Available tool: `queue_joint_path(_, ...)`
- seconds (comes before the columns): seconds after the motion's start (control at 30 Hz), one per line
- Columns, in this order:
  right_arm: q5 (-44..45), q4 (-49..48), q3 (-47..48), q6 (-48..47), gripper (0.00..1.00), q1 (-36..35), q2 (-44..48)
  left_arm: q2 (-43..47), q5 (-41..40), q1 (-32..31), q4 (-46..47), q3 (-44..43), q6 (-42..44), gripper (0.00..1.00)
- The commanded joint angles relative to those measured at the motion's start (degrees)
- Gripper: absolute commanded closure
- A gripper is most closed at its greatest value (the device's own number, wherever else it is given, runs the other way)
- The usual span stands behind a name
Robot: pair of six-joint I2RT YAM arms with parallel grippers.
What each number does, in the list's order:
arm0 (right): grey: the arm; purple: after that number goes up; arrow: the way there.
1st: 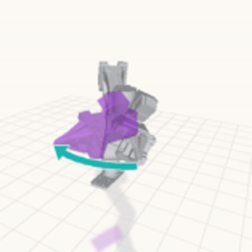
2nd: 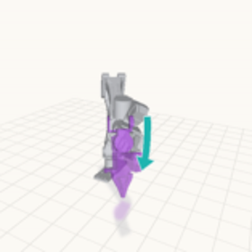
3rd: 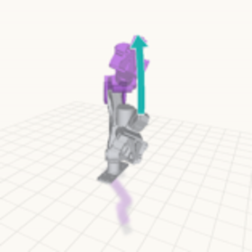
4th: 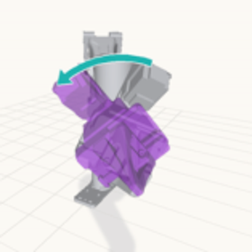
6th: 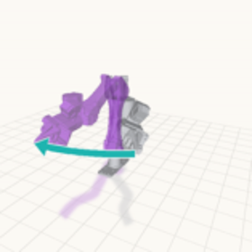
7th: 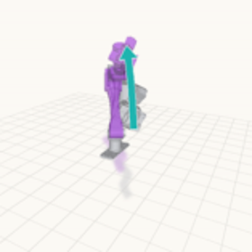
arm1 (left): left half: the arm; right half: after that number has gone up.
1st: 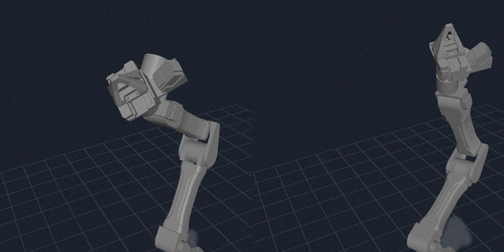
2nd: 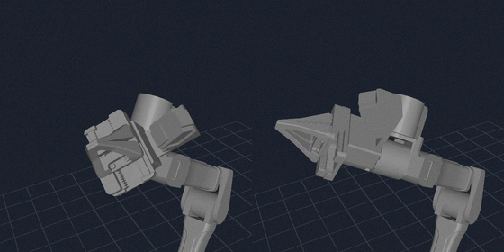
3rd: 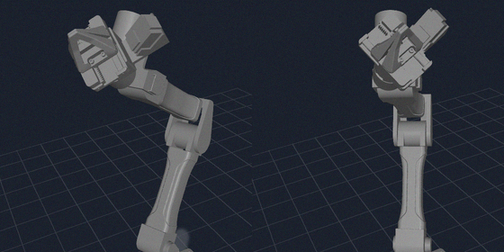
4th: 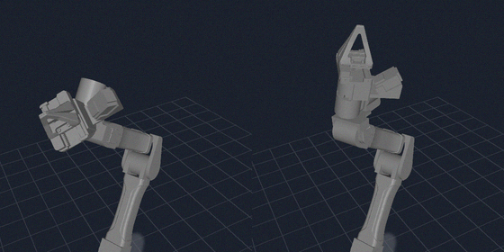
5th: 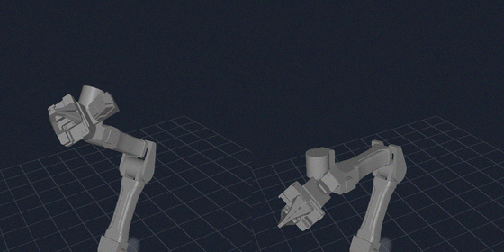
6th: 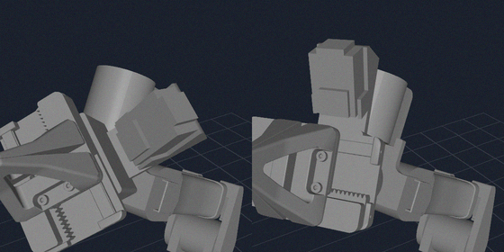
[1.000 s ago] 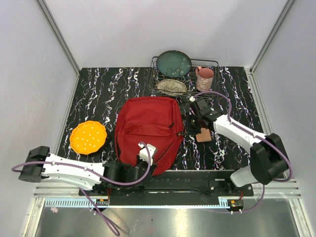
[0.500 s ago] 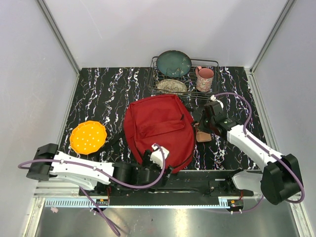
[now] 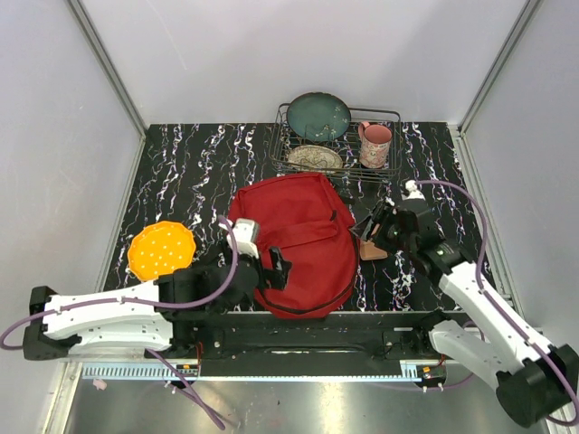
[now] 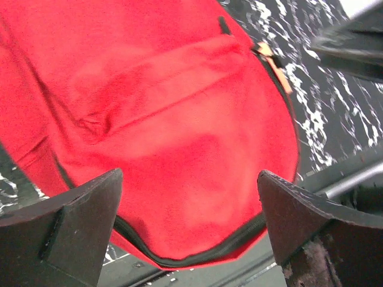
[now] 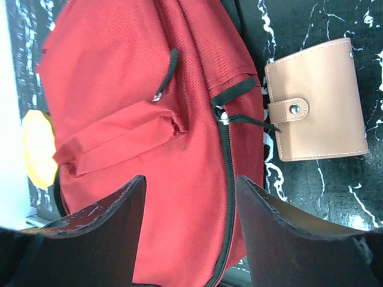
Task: Pack the student bag
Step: Zip the student bag at the center of the board, then unzip the student bag at the center of the board.
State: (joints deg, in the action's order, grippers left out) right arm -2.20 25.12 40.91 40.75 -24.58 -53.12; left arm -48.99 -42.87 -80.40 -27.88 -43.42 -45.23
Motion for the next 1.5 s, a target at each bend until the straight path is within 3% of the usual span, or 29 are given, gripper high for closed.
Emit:
queue_joint_path(0.0, 1.23, 1.42, 2.25, 3.36, 0.31, 0.32, 4.51, 1.53, 1.47, 7.44, -7.53, 0.97, -6.6, 0.01)
queue_joint_path(0.13, -0.43, 0.11, 4.09, 5.56, 0.3, 0.32, 1.37, 3.37, 1.39, 12.89, -14.04, 2.02, -13.56, 0.01)
queue_joint_path(0.5, -4.66, -7.99, 13.05, 3.37, 0.36, 0.32, -18.3, 6.98, 10.6, 14.57, -15.81, 12.12, -24.28, 0.01)
queue_joint_path(0.87, -4.13, -11.06, 16.93, 4.69, 0.46, 0.32, -30.45, 8.74, 13.17, 14.48, -10.53, 14.77, -21.83, 0.01)
queue_joint_path(1.13, -6.59, -14.39, 17.19, 4.16, 0.59, 0.32, -34.5, 6.11, 14.57, 14.57, -8.07, 14.77, -20.6, 0.01)
queue_joint_path(1.3, -7.82, -14.93, 17.37, 4.07, 0.59, 0.32, -35.38, 3.56, 15.8, 14.57, -5.79, 14.77, -19.54, 0.01)
queue_joint_path(1.47, -7.56, -15.55, 17.37, 3.37, 0.62, 0.23, -36.43, 1.8, 15.89, 14.57, -4.55, 13.8, -18.67, 0.11)
